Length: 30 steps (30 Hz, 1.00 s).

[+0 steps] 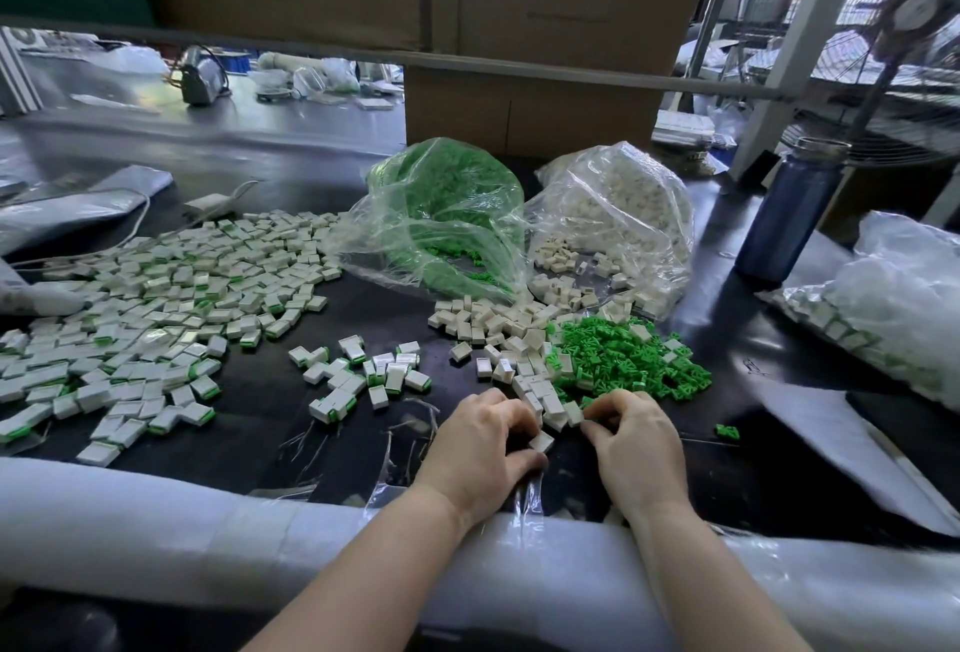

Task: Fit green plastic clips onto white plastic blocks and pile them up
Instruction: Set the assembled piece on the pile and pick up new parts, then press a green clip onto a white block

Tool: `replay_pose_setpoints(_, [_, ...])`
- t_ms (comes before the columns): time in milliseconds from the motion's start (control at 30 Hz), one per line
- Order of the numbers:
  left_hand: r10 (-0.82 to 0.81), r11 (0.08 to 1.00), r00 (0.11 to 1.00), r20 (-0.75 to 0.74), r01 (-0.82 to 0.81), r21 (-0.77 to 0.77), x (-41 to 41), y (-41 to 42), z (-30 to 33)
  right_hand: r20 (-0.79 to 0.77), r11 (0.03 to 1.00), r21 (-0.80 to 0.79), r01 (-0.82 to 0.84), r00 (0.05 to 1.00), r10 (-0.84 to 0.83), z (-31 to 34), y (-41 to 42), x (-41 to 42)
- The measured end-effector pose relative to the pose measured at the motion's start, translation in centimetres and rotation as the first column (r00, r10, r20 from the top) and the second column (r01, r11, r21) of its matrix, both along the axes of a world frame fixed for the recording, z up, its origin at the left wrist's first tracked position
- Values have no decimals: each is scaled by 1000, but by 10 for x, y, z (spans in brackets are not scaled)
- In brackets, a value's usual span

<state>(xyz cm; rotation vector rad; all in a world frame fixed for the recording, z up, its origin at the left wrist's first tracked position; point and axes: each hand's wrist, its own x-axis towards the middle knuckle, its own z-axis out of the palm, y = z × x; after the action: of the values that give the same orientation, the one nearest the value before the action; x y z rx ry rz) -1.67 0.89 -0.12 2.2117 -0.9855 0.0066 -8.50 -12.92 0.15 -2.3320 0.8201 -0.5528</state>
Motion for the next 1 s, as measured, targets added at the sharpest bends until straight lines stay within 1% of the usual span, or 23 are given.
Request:
replay_pose_setpoints(233, [3, 1000, 999, 39, -2, -21, -1, 1, -1, 6, 999, 17, 37, 999, -37, 0, 0, 0])
replay_pose_setpoints(367, [-13, 999, 998, 55, 10, 49, -1, -1, -1, -36, 1000, -1, 30, 999, -30, -1, 0, 1])
replay_pose_setpoints(467, [-4, 1000, 1000, 29, 4, 12, 1, -2, -2, -32, 999, 2, 40, 999, -39, -2, 0, 2])
replay_pose_setpoints(567, [-14, 1000, 1000, 14, 14, -14, 1, -1, -3, 26, 999, 28, 47, 999, -47, -1, 0, 0])
replay_pose_setpoints(633, [-24, 1000, 1000, 7, 24, -14, 0, -1, -2, 93, 999, 37, 39, 995, -42, -1, -1, -1])
replay_pose_setpoints(700, [-26, 999, 1000, -14, 26, -33, 0, 0, -2, 203, 995, 99, -20, 979, 0, 1, 1, -3])
replay_pose_setpoints(800, [-35, 993, 996, -86, 25, -112, 0, 1, 1, 344, 950, 261, -169, 936, 72, 4, 2, -5])
replay_pose_setpoints(900, [-58, 986, 986, -157, 32, -163, 2, 2, 2, 405, 892, 368, -263, 909, 100, 6, 3, -6])
replay_pose_setpoints(1000, [-74, 974, 972, -221, 23, -225, 3, 3, 4, 420, 867, 401, -296, 901, 114, 7, 3, -6])
